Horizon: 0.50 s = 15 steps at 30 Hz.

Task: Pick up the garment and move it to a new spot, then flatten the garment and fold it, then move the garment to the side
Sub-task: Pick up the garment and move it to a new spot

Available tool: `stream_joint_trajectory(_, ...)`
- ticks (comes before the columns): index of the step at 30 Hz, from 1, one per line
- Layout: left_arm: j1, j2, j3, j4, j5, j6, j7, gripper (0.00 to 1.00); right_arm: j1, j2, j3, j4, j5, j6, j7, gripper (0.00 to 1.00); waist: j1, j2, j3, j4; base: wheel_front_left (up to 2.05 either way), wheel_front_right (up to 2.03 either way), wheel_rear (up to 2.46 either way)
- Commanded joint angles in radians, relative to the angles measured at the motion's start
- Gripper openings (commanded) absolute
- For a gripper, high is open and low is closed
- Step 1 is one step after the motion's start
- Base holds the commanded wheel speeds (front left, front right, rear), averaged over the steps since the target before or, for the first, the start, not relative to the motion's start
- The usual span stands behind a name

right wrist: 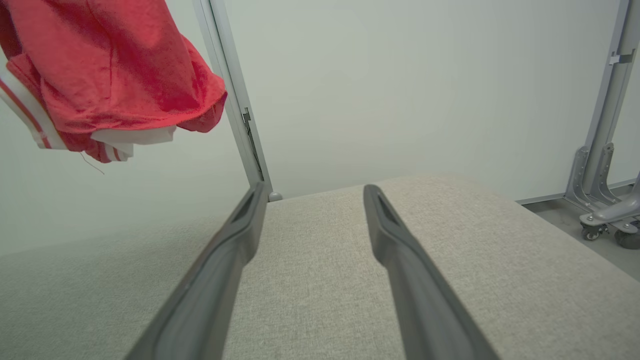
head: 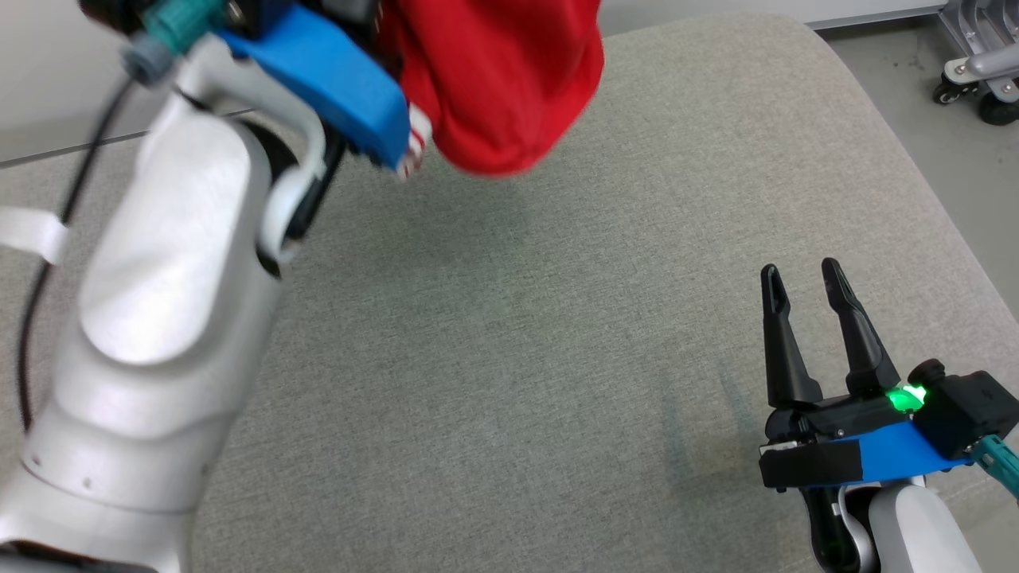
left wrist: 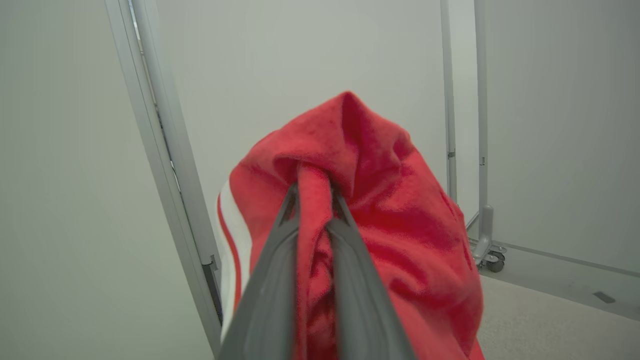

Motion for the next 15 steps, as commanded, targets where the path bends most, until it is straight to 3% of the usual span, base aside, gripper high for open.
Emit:
stream_joint_trajectory(1, 0.040, -0.005, -0.004, 0.012, -0.011, 0.003, -0.011, 0.00, 0.001, -0.004, -0.001, -0.007, 0.004, 0.000, -0.004, 1.00, 0.0001, 0.0000, 0.000, -0.004, 0.00, 0.00, 0.00)
stream_joint_trajectory(15, 0.383, -0.082, -0.097, 0.240, -0.055, 0.018, -0.125, 0.00, 0.020, -0.004, -0.013, -0.011, -0.023, 0.000, -0.004, 1.00, 0.0001, 0.0000, -0.011, 0.028, 0.00, 0.00, 0.00)
